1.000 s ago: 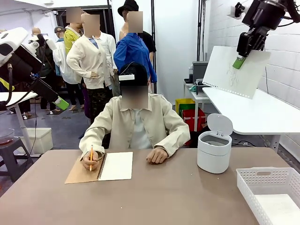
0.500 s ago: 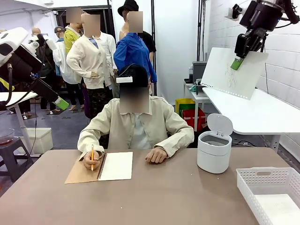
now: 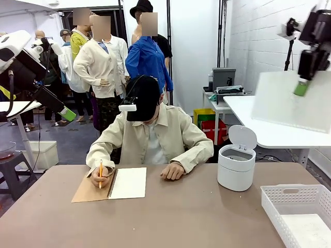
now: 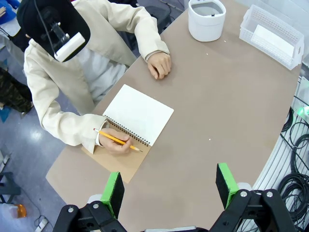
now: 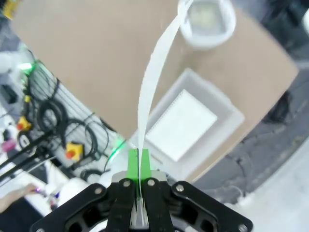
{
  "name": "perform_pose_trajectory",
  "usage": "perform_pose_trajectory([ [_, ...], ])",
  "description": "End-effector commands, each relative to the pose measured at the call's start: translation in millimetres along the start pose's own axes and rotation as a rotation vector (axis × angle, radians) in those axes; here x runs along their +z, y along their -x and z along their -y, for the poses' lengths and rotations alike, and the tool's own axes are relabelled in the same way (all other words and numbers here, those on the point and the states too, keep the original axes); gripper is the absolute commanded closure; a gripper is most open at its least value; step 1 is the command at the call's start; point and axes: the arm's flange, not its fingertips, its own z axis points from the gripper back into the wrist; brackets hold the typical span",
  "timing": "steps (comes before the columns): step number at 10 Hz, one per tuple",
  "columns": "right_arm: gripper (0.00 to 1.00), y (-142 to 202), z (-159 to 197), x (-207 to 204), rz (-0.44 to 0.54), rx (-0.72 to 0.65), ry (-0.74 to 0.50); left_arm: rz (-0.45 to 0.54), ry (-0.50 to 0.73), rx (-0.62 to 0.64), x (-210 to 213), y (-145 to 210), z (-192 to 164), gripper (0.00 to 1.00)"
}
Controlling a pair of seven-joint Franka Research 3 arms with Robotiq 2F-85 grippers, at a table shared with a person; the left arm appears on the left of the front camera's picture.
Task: Sort the paper based on its condition.
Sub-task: If a person hands you a paper, place it in the Organizing basket , and if it's crumpled, put it in the Trash can.
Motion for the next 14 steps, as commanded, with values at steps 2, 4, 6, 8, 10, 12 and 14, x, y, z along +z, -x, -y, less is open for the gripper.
perform_pose_trajectory([
  [2, 1.00, 49, -8, -48, -0.070, -0.042, 0.039, 0.002, 0.002, 0.001, 1, 0, -1, 0.00],
  [4, 1.00, 67, -3, -81, -0.059, -0.102, 0.087, 0.002, 0.002, 0.001, 1, 0, -1, 0.00],
  [6, 1.00, 78, 7, -115, -0.075, -0.154, 0.130, 0.002, 0.002, 0.001, 1, 0, -1, 0.00],
  [8, 1.00, 78, 19, -145, -0.064, -0.205, 0.144, 0.002, 0.002, 0.001, 1, 0, -1, 0.00],
  [10, 1.00, 83, 19, -171, -0.063, -0.271, 0.155, 0.002, 0.002, 0.001, 1, 0, -1, 0.00],
  [12, 1.00, 79, 25, -161, -0.062, -0.232, 0.126, 0.002, 0.002, 0.001, 1, 0, -1, 0.00],
  [14, 1.00, 79, 25, -161, -0.062, -0.232, 0.126, 0.002, 0.002, 0.001, 1, 0, -1, 0.00],
])
